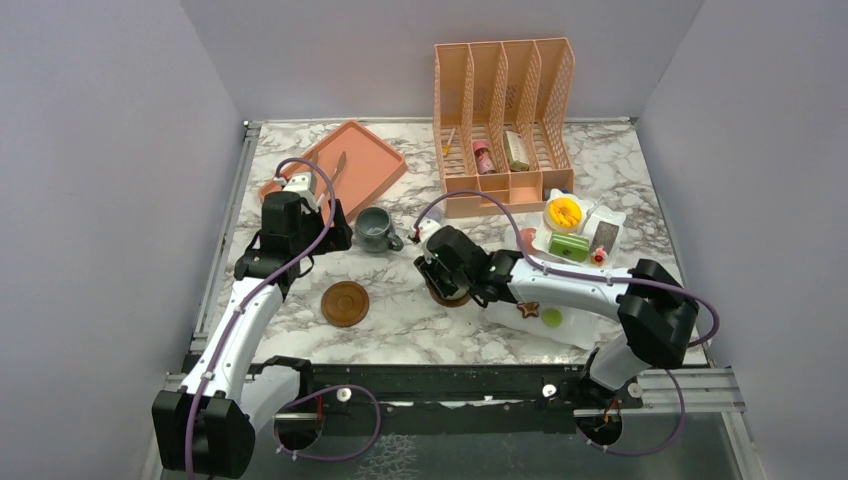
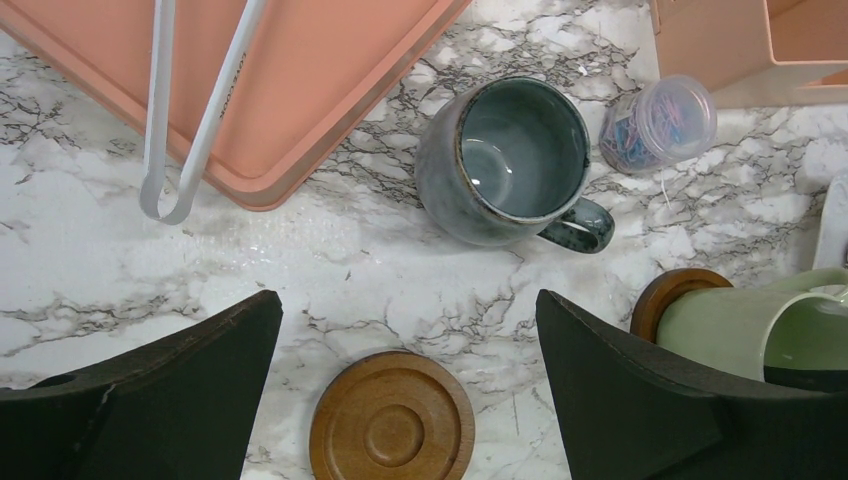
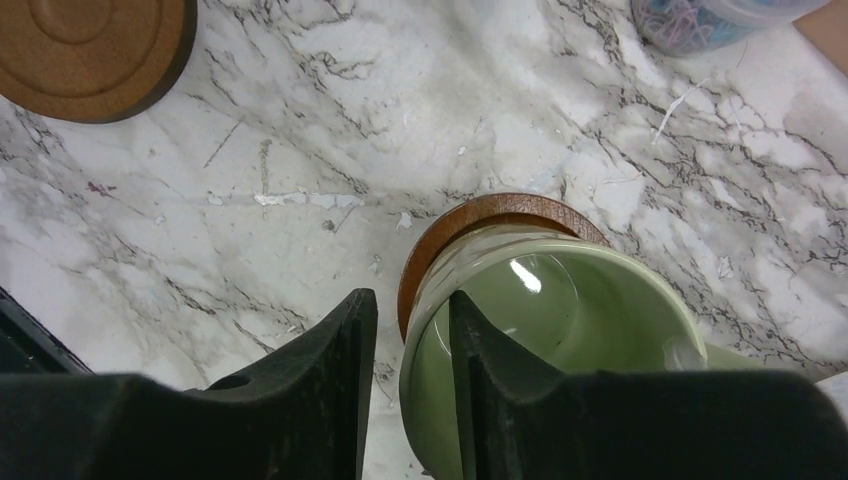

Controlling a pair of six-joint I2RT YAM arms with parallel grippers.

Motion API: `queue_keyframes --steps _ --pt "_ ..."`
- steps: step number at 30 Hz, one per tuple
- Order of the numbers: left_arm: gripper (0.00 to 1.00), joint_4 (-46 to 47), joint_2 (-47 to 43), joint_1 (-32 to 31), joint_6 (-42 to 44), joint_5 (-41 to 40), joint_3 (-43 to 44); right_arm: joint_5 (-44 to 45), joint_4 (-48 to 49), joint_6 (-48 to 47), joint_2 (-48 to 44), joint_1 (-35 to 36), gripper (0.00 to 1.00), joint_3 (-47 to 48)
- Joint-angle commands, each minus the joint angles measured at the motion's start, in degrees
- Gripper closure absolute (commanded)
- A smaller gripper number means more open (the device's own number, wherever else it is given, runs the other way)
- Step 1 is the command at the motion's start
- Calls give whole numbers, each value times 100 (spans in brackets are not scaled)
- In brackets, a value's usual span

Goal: Serve the afternoon tea
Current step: Move the cup to the center of the board, then pick up the cup at the center of the board.

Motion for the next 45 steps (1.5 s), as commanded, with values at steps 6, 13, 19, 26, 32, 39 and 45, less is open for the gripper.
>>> queue_keyframes --steps 6,13,19,26,32,39,45 --pt "12 92 225 -36 -64 -53 103 154 -573 143 -884 1 43 574" --pt "26 -34 1256 -36 -200 367 779 -190 -483 133 -1706 1 14 534" --pt "38 -28 2094 -176 -402 242 1450 -465 -327 199 -2325 1 0 323" --pt "50 -54 3044 -453 -449 35 1994 -630 -206 219 -2718 1 0 38" --pt "58 -116 3531 -697 -447 -389 2168 -673 -165 154 -2913 1 0 -72" --pt "65 -252 3840 -825 -362 -854 2231 -673 -115 118 -2965 1 0 -150" --pt "75 -322 3943 -862 -293 -905 2302 -689 -44 113 -2922 -1 0 -158"
